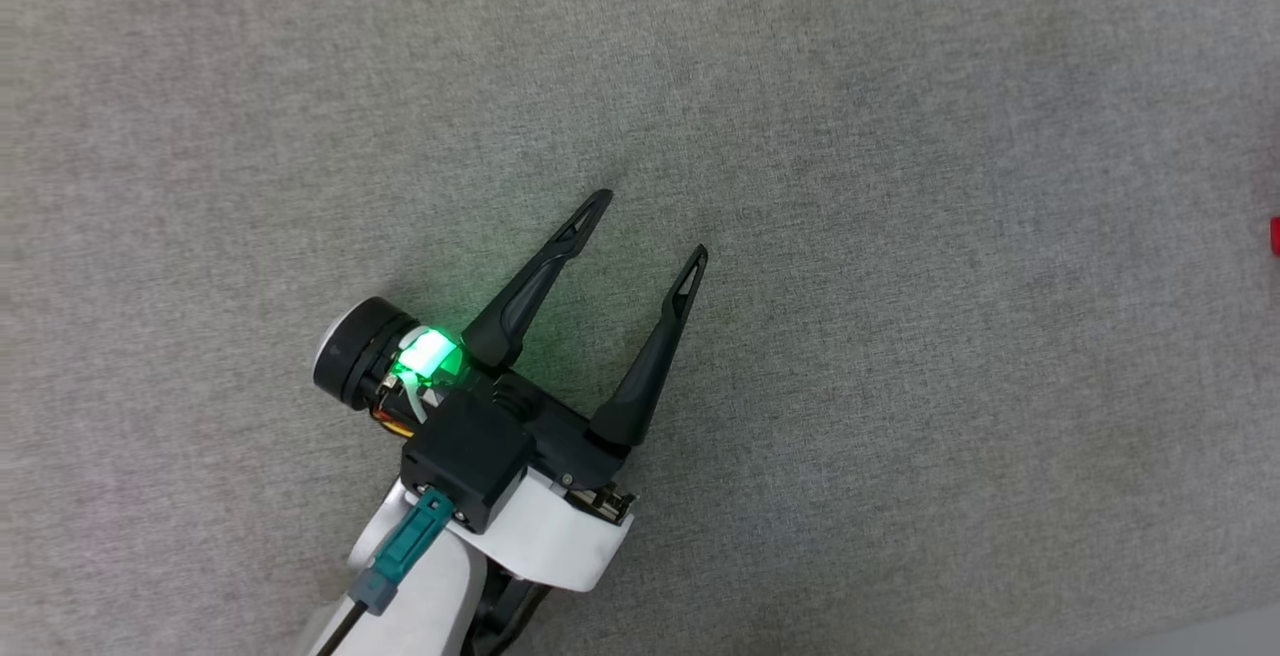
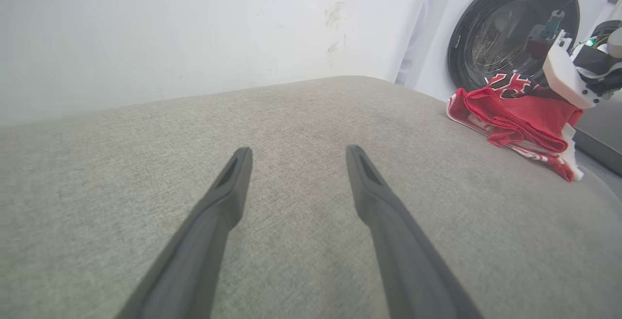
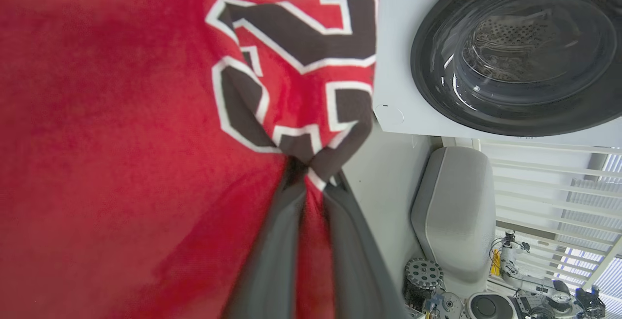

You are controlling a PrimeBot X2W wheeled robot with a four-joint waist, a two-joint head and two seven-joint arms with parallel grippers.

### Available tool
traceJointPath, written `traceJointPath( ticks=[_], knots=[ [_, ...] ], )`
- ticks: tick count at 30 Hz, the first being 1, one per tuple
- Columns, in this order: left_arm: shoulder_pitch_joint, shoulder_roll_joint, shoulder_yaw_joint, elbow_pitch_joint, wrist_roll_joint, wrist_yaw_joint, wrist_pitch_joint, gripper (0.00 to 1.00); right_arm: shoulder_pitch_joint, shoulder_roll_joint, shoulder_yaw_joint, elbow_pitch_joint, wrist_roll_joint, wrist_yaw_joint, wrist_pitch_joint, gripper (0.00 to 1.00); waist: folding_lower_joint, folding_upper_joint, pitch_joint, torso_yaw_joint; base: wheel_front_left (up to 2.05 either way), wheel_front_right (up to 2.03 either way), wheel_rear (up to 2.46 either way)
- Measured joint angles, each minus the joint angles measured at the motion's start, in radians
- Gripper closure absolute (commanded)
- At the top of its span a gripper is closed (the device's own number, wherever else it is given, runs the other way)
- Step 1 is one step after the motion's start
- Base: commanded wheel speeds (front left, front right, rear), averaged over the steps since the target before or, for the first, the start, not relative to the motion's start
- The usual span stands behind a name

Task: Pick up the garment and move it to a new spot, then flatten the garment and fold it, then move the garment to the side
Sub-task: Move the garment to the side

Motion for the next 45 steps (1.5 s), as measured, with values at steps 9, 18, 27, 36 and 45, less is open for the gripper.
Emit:
traceJointPath(
  ticks=[9,18,27,36,45],
  knots=[
    [0.065,-0.049,0.088,0.011,-0.018,0.0,0.0,0.0,0.001,0.035,-0.03,-0.036,-0.011,0.0,-0.049,0.0,-0.0001,0.0,-0.131,0.026,0.0,0.0,0.0],
    [0.204,-0.086,0.249,0.027,-0.027,0.008,0.0,0.0,0.094,0.168,-0.068,-0.216,0.062,0.0,-0.161,0.0,-0.0002,0.0,-0.325,0.071,0.0,0.0,0.0],
    [0.315,-0.112,0.406,0.051,-0.035,0.061,0.0,0.0,0.3,0.405,-0.058,-0.496,0.155,0.0,-0.275,0.0,-0.0003,0.0,-0.495,0.126,0.0,0.0,0.0],
    [0.385,-0.117,0.47,0.106,-0.06,0.05,0.0,0.0,0.524,0.588,-0.007,-0.614,0.319,-0.001,-0.433,0.0,-0.0004,0.0,-0.58,0.175,0.0,0.0,0.0],
    [0.411,-0.12,0.489,0.146,-0.09,0.032,0.0,0.0,0.656,0.644,0.109,-0.597,0.326,-0.001,-0.556,0.0,-0.0004,0.0,-0.611,0.191,0.0,0.0,0.0]
  ],
)
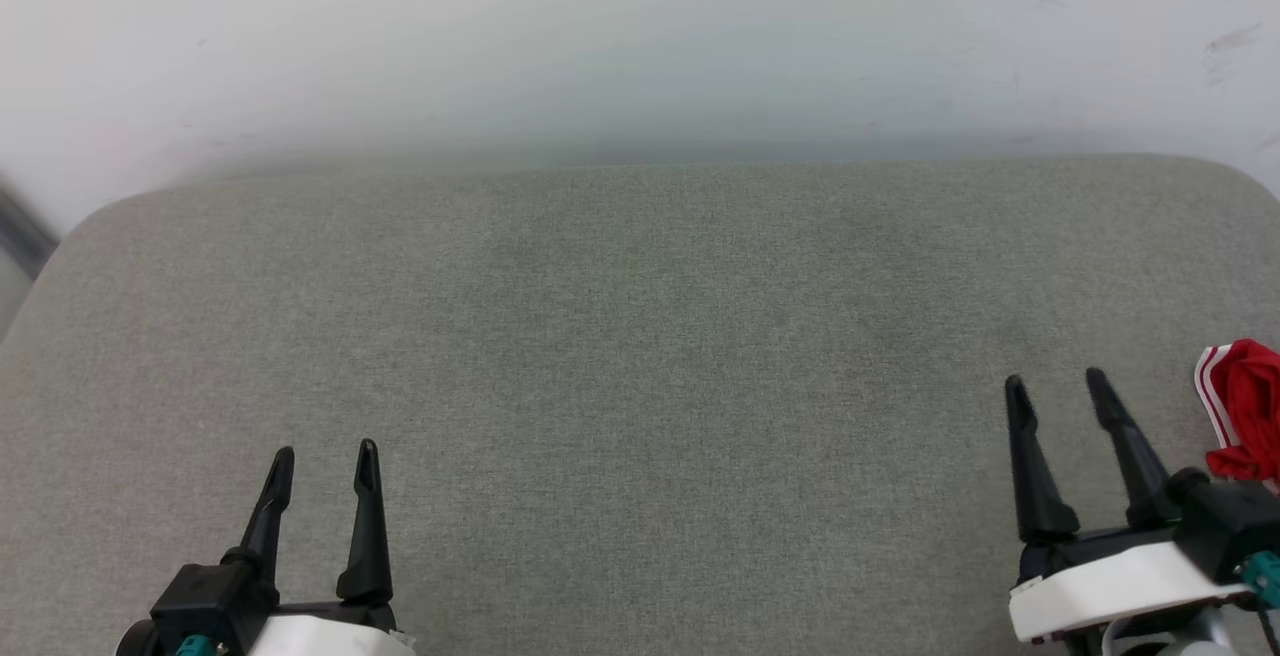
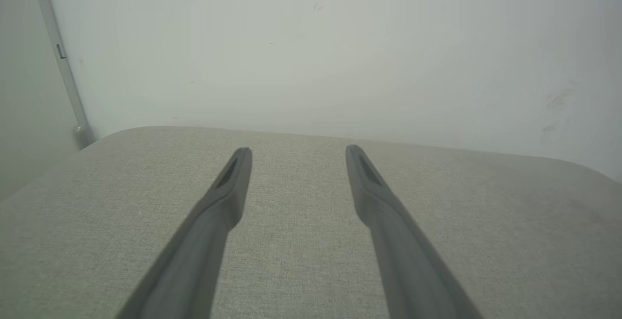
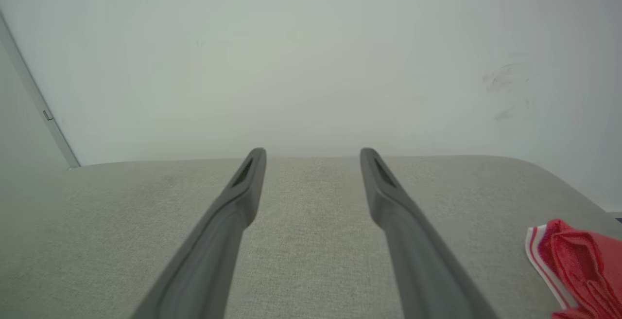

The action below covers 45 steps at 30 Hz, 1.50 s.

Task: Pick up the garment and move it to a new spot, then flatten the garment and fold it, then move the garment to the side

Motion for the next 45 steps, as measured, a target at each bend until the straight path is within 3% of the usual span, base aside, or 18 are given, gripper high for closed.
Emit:
traceJointPath(
  ticks=[40,41,45],
  knots=[
    [0.016,-0.001,-0.019,-0.015,-0.048,0.024,0.0,0.0,0.001,0.033,-0.006,0.048,-0.054,0.0,-0.039,0.0,0.0003,0.0,0.002,-0.015,0.0,0.0,0.0],
    [0.016,-0.002,-0.02,-0.013,-0.052,0.023,0.0,1.0,0.002,0.033,-0.006,0.05,-0.054,0.0,-0.039,1.0,0.0003,0.0,0.002,-0.016,0.0,0.0,0.0],
    [0.024,-0.004,-0.022,0.026,-0.052,0.023,0.001,1.0,0.025,0.033,-0.005,0.088,-0.054,0.0,-0.039,1.0,0.0003,0.0,0.002,-0.016,0.0,0.0,0.0]
  ],
)
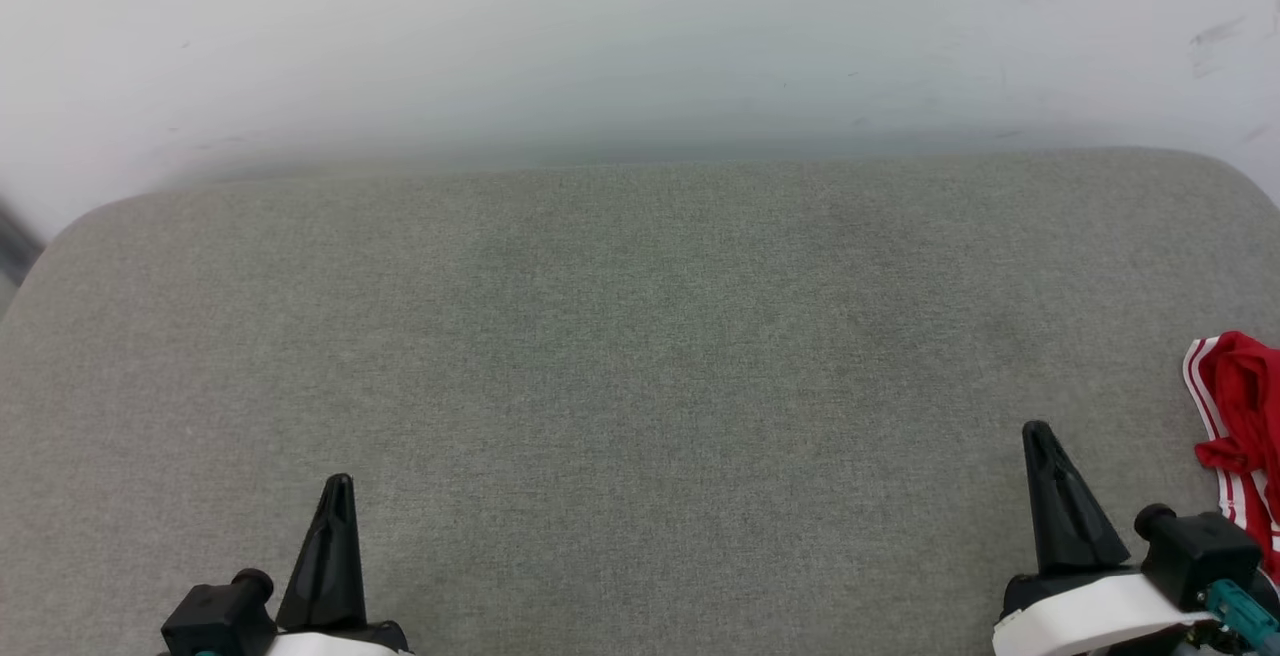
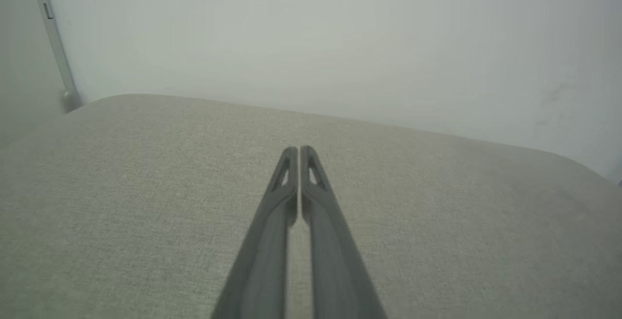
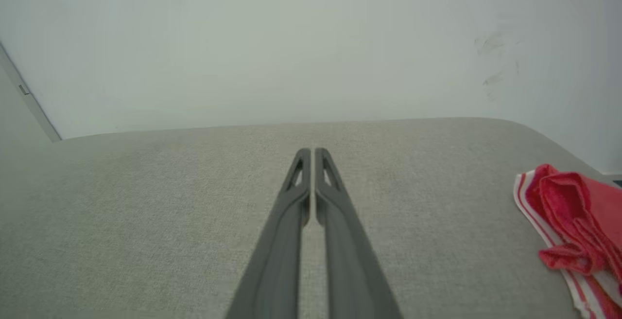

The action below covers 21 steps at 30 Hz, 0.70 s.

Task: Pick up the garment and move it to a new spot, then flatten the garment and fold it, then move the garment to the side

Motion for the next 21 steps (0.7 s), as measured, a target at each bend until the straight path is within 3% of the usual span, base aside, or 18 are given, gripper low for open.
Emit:
traceJointPath(
  ticks=[21],
  knots=[
    [-0.034,0.002,0.008,0.068,-0.353,-0.009,0.09,1.0,-0.005,-0.002,-0.01,0.042,0.385,0.0,0.079,1.0,0.0,0.0,-0.003,0.0,0.0,0.0,0.0]
  ],
)
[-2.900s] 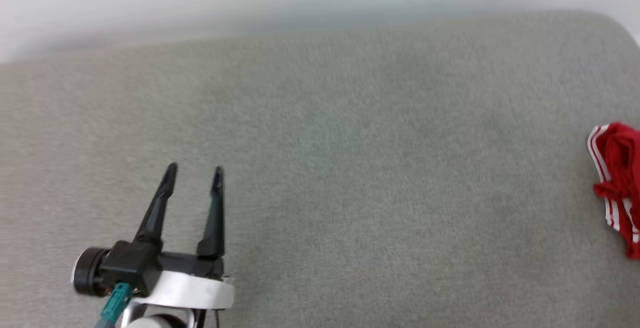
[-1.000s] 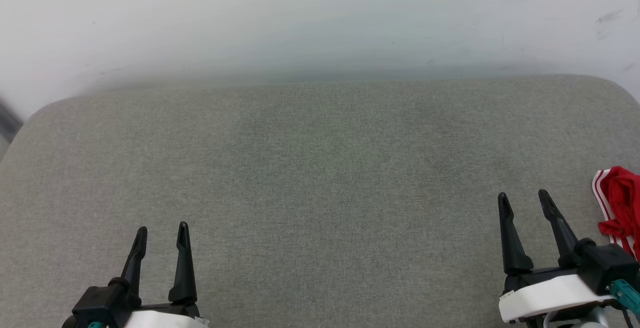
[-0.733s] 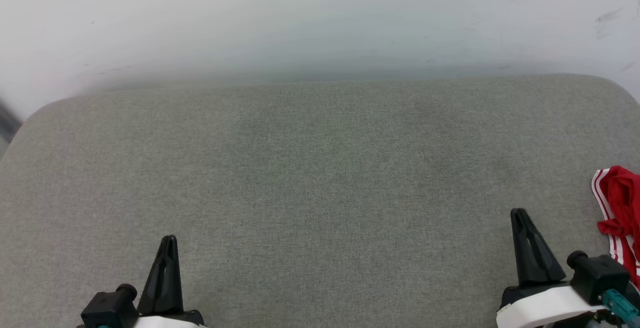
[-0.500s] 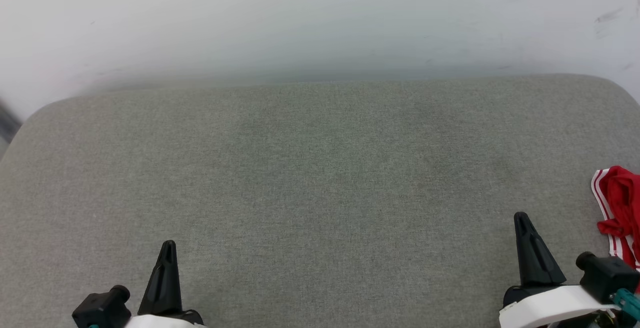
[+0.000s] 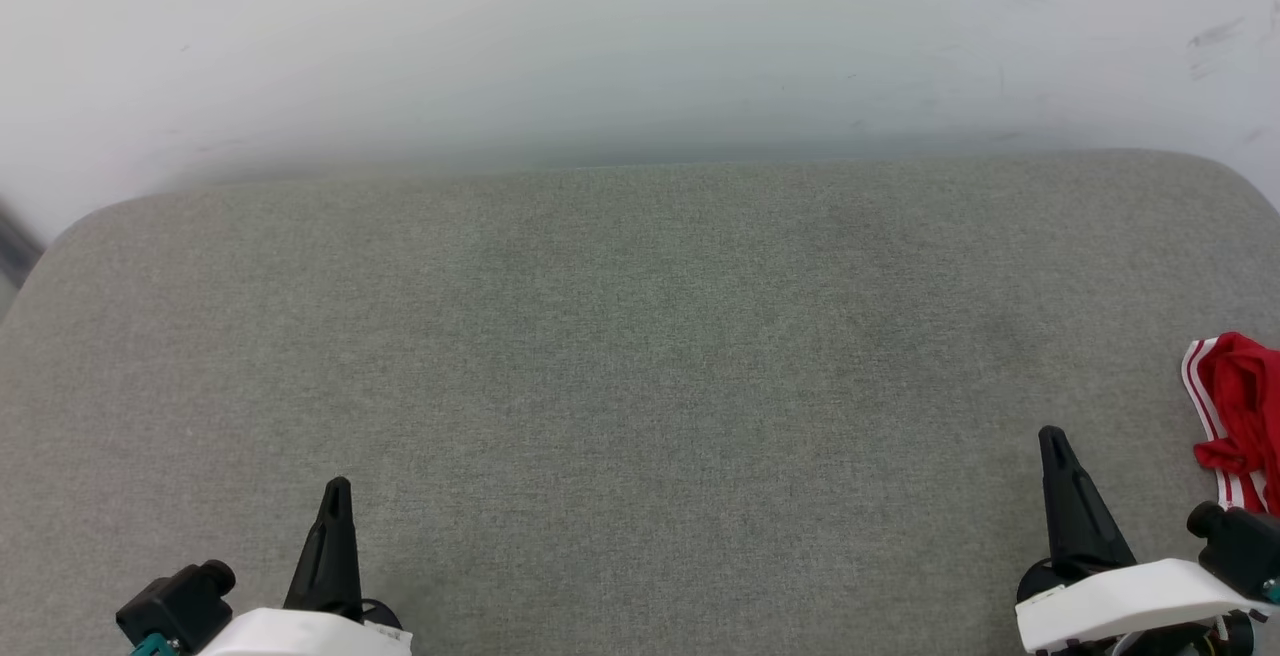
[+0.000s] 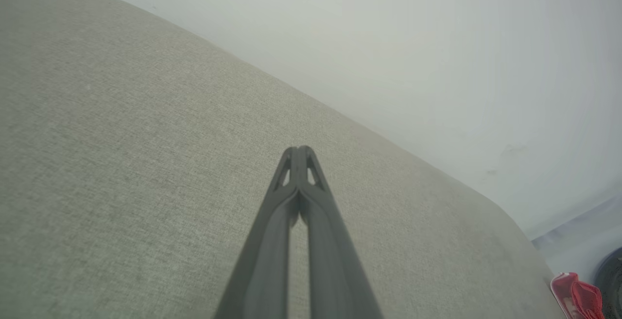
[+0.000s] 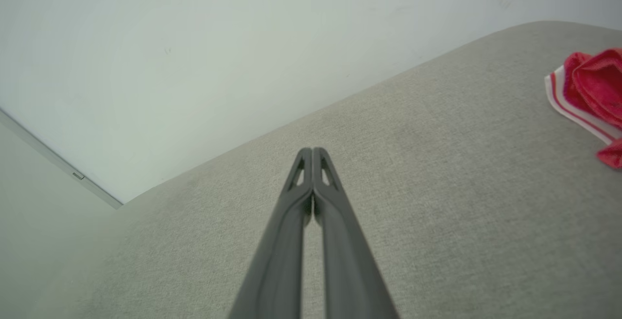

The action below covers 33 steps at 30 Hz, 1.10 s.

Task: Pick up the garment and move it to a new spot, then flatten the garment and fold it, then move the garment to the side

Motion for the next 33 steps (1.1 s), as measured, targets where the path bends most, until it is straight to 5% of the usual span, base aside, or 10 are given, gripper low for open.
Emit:
traceJointPath(
  ticks=[33],
  knots=[
    [-0.08,0.003,0.024,0.071,-0.443,-0.021,0.118,1.0,-0.052,-0.005,-0.026,0.038,0.483,0.0,0.106,1.0,0.0,0.0,-0.005,-0.001,0.0,0.0,0.0]
  ],
)
